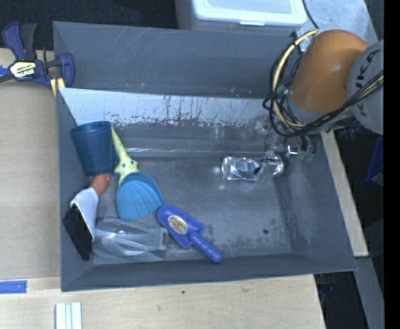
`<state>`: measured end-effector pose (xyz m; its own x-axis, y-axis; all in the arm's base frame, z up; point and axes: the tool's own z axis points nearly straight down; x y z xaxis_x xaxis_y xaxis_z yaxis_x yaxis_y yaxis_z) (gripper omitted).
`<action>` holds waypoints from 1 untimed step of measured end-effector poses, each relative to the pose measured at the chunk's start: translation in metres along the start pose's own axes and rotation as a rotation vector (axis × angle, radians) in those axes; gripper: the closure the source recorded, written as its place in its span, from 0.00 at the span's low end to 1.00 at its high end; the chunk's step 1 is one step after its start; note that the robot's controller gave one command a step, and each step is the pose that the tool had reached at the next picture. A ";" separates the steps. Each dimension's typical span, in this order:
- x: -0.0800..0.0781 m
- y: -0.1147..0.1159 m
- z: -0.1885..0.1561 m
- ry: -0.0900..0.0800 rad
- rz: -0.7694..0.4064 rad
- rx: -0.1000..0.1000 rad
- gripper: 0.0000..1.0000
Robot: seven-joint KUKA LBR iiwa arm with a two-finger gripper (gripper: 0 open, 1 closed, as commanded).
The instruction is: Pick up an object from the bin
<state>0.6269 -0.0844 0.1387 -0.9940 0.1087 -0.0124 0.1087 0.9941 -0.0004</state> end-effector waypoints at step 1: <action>0.009 -0.003 0.068 0.004 0.126 0.001 0.00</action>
Offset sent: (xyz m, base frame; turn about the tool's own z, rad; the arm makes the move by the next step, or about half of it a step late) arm -0.0012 -0.0096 -0.0687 0.0558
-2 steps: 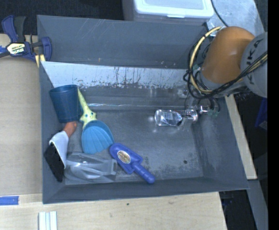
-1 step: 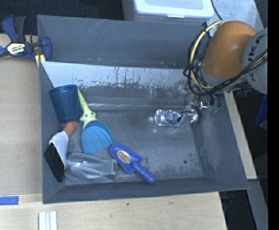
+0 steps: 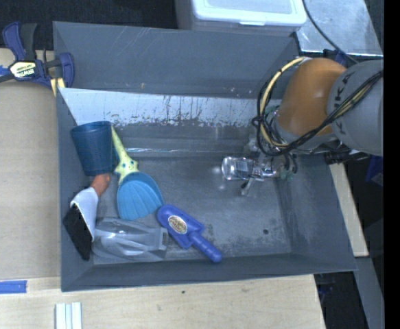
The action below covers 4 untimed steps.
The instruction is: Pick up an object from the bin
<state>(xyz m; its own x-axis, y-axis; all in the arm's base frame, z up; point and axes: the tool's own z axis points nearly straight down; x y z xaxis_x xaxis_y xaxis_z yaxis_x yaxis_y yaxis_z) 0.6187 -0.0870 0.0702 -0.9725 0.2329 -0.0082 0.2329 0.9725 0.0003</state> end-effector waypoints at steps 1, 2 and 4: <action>-0.011 -0.005 -0.002 -0.014 -0.070 -0.002 1.00; -0.011 -0.005 -0.002 -0.014 -0.071 -0.001 1.00; -0.010 -0.006 -0.067 -0.010 -0.070 -0.001 1.00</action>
Offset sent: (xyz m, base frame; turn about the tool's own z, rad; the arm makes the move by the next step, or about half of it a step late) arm 0.0000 0.0000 0.0000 0.0000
